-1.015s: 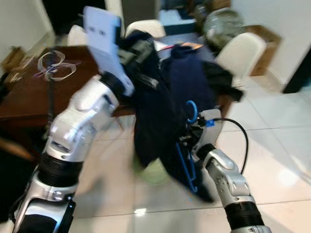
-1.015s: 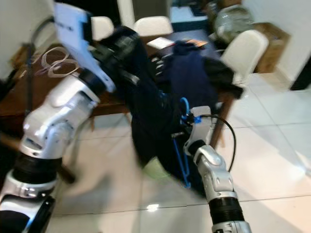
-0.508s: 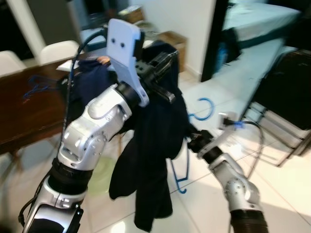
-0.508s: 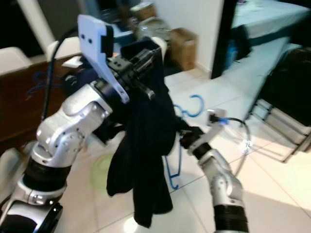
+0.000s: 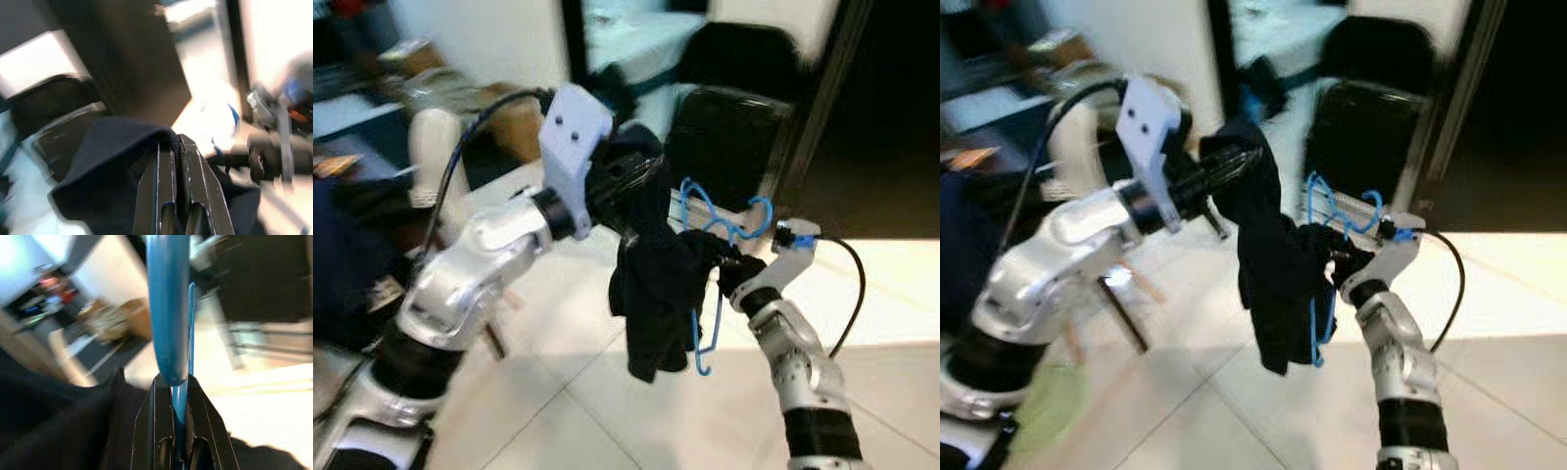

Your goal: Hang hanger

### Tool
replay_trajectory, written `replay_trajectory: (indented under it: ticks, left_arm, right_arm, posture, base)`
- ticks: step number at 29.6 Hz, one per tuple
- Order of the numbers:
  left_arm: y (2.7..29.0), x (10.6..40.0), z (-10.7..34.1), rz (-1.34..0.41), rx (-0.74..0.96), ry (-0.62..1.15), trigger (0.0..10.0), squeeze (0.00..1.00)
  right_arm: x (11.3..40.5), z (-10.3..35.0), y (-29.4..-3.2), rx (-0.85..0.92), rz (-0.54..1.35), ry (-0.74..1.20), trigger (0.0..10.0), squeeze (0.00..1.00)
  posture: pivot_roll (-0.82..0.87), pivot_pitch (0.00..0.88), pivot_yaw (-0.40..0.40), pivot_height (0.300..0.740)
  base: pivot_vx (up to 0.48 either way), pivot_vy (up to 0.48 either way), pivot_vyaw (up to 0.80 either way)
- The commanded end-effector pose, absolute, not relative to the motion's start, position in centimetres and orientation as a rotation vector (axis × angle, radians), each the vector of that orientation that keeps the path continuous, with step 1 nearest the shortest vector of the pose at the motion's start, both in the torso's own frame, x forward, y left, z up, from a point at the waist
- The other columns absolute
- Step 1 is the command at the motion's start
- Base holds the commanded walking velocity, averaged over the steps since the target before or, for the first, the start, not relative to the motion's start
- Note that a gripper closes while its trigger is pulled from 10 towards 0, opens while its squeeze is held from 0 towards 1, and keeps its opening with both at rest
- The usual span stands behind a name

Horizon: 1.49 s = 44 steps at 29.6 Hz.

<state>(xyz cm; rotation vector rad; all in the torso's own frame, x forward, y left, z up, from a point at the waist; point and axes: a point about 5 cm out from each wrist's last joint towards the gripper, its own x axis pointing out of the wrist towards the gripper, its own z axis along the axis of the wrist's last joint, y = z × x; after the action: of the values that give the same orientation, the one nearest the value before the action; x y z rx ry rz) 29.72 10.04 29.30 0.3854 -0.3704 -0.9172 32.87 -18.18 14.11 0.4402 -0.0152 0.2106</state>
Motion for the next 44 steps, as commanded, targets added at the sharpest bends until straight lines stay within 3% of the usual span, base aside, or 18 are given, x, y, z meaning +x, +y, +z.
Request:
replay_trajectory:
  ticks: [1,2,4,5,7,12,20,23,29,32,38,39,44]
  left_arm:
    - [11.2,30.0,27.9,-0.953,0.563,-0.299,10.0,0.0]
    - [11.2,30.0,27.9,-0.953,0.563,-0.299,10.0,0.0]
    - [12.8,30.6,26.5,-0.945,0.806,-0.197,10.0,0.0]
    - [12.8,30.6,26.5,-0.945,0.806,-0.197,10.0,0.0]
    - [14.0,31.1,25.4,-0.932,0.99,-0.13,10.0,0.0]
    - [14.6,31.9,25.4,-0.897,1.122,-0.138,10.0,0.0]
    - [13.8,32.3,26.2,-0.84,1.056,-0.287,10.0,0.0]
    - [13.4,31.6,25.9,-0.914,0.906,-0.284,10.0,0.0]
    - [14.9,32.3,24.4,-0.892,1.115,-0.21,10.0,0.0]
    - [15.7,33.2,24.8,-0.808,1.171,-0.234,10.0,0.0]
    - [15.4,34.0,25.9,-0.691,1.18,-0.335,10.0,0.0]
    - [14.6,34.1,26.5,-0.65,1.154,-0.422,10.0,0.0]
    - [13.3,34.1,26.5,-0.626,1.1,-0.499,10.0,0.0]
  right_arm:
    - [33.1,14.1,-17.7,0.383,0.209,-0.004,10.0,0.0]
    - [33.1,14.1,-17.7,0.383,0.209,-0.004,10.0,0.0]
    - [33.3,14.3,-17.9,0.299,0.193,-0.005,10.0,0.0]
    - [33.3,14.3,-17.9,0.299,0.193,-0.005,10.0,0.0]
    - [33.5,14.5,-18.1,0.255,0.184,-0.01,10.0,0.0]
    - [33.6,14.7,-18.2,0.201,0.188,-0.006,10.0,0.0]
    - [32.7,14.2,-16.5,-0.015,0.394,0.059,10.0,0.0]
    - [32.5,14.4,-16.4,-0.055,0.451,0.065,10.0,0.0]
    - [32.3,15.3,-16.8,-0.096,0.535,0.052,10.0,0.0]
    - [32.0,16.3,-18.4,-0.12,0.576,0.044,10.0,0.0]
    - [32.1,17.1,-19.6,-0.087,0.517,0.028,10.0,0.0]
    - [31.9,17.0,-19.3,-0.03,0.5,0.022,10.0,0.0]
    - [31.3,16.2,-18.2,0.008,0.502,0.034,10.0,0.0]
  posture:
    - [0.0,0.053,0.043,0.74]
    - [0.0,0.053,0.043,0.74]
    - [-0.01,0.052,0.043,0.74]
    - [-0.01,0.052,0.043,0.74]
    - [-0.01,0.051,0.044,0.74]
    - [-0.01,0.051,0.045,0.74]
    - [-0.03,0.054,0.046,0.74]
    - [-0.03,0.055,0.041,0.74]
    - [-0.03,0.055,0.04,0.74]
    - [-0.04,0.054,0.042,0.74]
    - [-0.05,0.056,0.043,0.74]
    - [-0.06,0.056,0.044,0.74]
    - [-0.07,0.059,0.05,0.74]
  base:
    - [0.0,0.0,-0.8]
    - [0.0,0.0,-0.8]
    - [0.0,0.0,-0.8]
    - [0.0,0.0,-0.8]
    - [0.0,0.0,-0.8]
    - [0.0,0.0,-0.8]
    - [0.0,0.0,-0.8]
    - [0.0,0.0,-0.8]
    - [0.0,0.0,-0.8]
    - [0.0,0.0,-0.8]
    - [0.0,0.0,-0.8]
    - [0.0,0.0,-0.8]
    - [0.0,0.0,-0.8]
